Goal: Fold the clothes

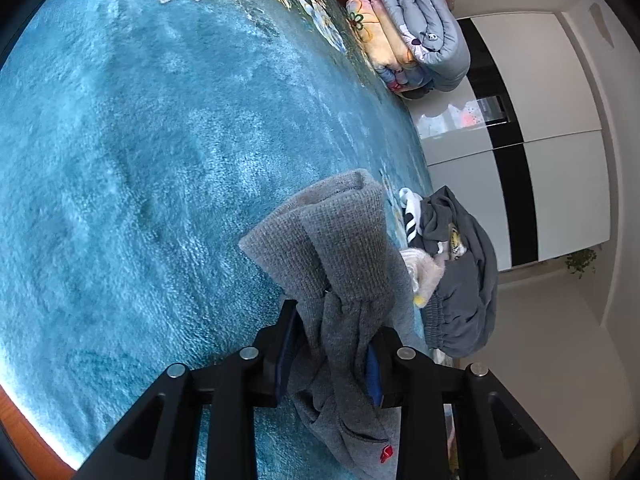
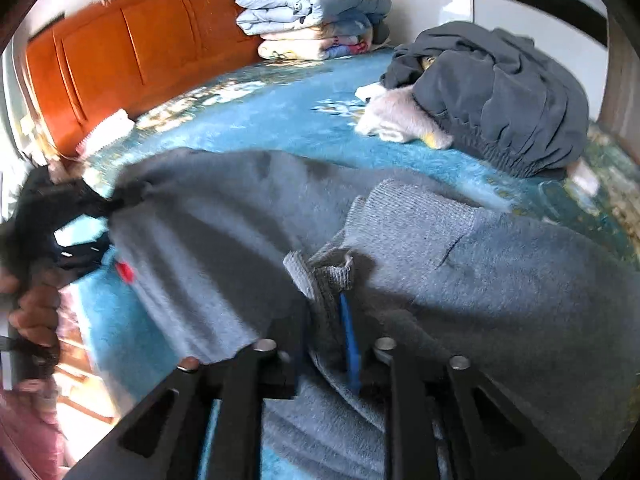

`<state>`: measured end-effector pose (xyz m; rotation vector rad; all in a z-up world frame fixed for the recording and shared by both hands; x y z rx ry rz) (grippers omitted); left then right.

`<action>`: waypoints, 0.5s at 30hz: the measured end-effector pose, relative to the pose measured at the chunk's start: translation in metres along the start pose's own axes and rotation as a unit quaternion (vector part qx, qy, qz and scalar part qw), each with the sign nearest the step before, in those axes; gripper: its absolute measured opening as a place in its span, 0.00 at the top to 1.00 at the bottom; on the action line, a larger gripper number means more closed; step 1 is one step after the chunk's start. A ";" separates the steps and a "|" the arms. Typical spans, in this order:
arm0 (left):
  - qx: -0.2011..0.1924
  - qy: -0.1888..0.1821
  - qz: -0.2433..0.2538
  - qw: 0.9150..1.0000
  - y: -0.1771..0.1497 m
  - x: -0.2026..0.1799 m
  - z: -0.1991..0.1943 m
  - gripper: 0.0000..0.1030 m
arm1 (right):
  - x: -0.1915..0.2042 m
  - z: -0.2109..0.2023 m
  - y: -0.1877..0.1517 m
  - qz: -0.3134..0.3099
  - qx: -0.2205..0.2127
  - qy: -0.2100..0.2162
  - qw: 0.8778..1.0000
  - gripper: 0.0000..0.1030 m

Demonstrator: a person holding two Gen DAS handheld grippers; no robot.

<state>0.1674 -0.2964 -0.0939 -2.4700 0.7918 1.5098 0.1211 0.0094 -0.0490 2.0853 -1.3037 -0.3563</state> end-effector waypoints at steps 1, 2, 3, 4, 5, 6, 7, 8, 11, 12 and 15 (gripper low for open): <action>0.000 0.001 -0.001 1.000 0.000 -0.001 0.000 0.66 | -0.002 -0.009 0.001 0.009 -0.005 0.025 1.000 0.71; 0.000 0.001 -0.001 1.000 0.000 -0.002 0.000 0.66 | -0.006 -0.026 0.003 0.020 -0.025 0.049 0.998 0.67; 0.000 0.002 -0.002 1.000 0.000 -0.002 -0.001 0.64 | -0.009 -0.037 0.003 0.024 -0.038 0.054 0.998 0.59; 0.000 0.002 -0.002 1.000 0.000 -0.003 -0.001 0.57 | -0.015 -0.053 0.002 0.026 -0.057 0.053 0.997 0.54; -0.002 0.006 -0.004 1.000 0.001 -0.004 -0.001 0.53 | -0.027 -0.067 -0.002 0.034 -0.074 0.045 0.996 0.47; -0.007 0.014 -0.006 1.000 0.001 -0.004 0.000 0.51 | -0.039 -0.082 -0.007 0.042 -0.091 0.037 0.994 0.46; -0.012 0.021 -0.008 1.000 0.002 -0.004 0.001 0.51 | -0.052 -0.097 -0.012 0.050 -0.107 0.029 0.993 0.46; -0.017 0.028 -0.010 0.999 0.002 -0.005 0.001 0.51 | -0.070 -0.108 -0.020 0.067 -0.118 0.014 0.991 0.46; -0.032 0.050 -0.016 0.998 0.004 -0.006 0.003 0.57 | -0.127 -0.127 -0.050 0.131 -0.128 -0.026 0.983 0.46; -0.037 0.057 -0.018 0.998 0.005 -0.006 0.003 0.61 | -0.144 -0.134 -0.059 0.155 -0.135 -0.035 0.978 0.46; -0.053 0.091 0.017 0.994 0.002 -0.031 -0.001 0.72 | -0.192 -0.159 -0.087 0.220 -0.168 -0.049 0.960 0.46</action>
Point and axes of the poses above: each gripper's, at about its wrist camera, not at the fingertips, and z roughly the way its jaws point, x to its left, y to its top, the point moved 5 cm from there along z, roughly the way its jaws point, and after that the axes turned 2 degrees about -z, right-handed, at the moved point
